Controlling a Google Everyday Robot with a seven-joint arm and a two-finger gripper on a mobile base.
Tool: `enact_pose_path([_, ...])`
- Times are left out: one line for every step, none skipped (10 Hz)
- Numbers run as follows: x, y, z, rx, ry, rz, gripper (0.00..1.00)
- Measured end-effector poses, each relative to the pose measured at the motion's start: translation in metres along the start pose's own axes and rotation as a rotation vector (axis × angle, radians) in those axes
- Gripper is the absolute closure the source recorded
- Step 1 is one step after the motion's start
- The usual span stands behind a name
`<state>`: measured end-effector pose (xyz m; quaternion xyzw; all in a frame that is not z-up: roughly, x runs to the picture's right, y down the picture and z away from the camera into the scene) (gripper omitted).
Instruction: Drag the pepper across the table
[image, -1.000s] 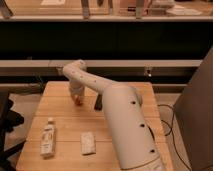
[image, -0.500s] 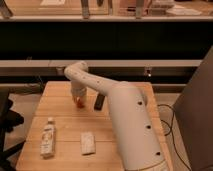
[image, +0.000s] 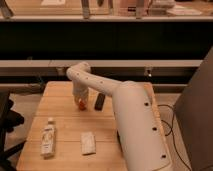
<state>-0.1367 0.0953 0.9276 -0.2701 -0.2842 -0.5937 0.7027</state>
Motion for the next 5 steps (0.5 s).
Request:
enact_pose_path([-0.001,0.002,0.000,0.000,-0.002,-0.001,1.00])
enact_pose_path([-0.003,0.003,-0.001,-0.001,-0.001,-0.003,1.00])
enact_pose_path([-0.006,0.005,0.000,0.002,0.001,-0.010,1.00])
enact_pose_path([-0.009,0.008,-0.001,0.003,0.000,-0.013,1.00])
enact_pose_path([-0.011,0.010,-0.001,0.004,-0.001,-0.014,1.00])
